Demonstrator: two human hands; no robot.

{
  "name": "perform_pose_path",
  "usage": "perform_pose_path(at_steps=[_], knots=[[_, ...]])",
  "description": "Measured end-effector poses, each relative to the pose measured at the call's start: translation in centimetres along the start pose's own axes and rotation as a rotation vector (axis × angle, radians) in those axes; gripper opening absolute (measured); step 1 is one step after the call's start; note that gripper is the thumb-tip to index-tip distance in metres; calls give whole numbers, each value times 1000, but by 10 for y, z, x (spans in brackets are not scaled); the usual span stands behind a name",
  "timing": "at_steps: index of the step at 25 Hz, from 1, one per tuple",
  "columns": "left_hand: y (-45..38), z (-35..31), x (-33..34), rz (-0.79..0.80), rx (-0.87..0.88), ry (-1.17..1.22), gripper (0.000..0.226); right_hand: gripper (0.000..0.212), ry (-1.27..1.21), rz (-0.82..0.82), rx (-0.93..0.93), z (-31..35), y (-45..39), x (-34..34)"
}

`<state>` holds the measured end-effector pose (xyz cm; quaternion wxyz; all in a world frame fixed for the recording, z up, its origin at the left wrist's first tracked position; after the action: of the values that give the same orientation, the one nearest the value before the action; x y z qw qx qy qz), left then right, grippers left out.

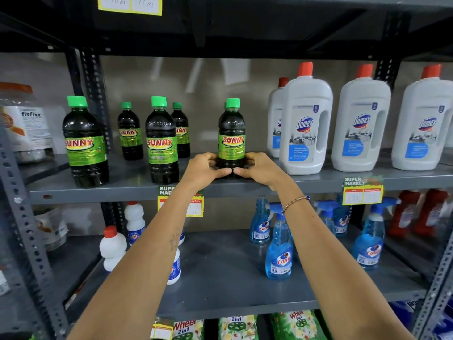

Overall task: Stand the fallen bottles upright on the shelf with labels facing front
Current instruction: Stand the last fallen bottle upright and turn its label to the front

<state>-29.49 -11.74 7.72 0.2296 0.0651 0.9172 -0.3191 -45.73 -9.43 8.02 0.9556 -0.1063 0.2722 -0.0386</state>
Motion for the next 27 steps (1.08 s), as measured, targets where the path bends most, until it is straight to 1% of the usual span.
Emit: perform_pose_path(at_steps=[8, 11, 14, 27], knots=[[14, -10, -10, -35, 41, 39, 56, 49, -16, 71, -48, 5, 17, -4], [17, -11, -12, -23, 49, 75, 54, 49, -15, 94, -80, 9, 23, -2], [19, -13, -11, 16, 45, 89, 56, 50, -19, 94, -93, 12, 27, -2], [22, -17, -10, -3, 74, 33, 57, 50, -10, 93, -89, 15, 29, -2]])
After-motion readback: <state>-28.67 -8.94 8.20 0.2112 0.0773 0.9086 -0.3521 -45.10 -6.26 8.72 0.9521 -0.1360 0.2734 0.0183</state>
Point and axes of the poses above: each hand's wrist, its own y-axis away from the middle knuckle, its own x-axis out of the palm, z = x × y, the point moved 8 cm from there along -y, towards the middle knuckle, and after that the axes turned 9 degrees about x, right-handed, at the moved point
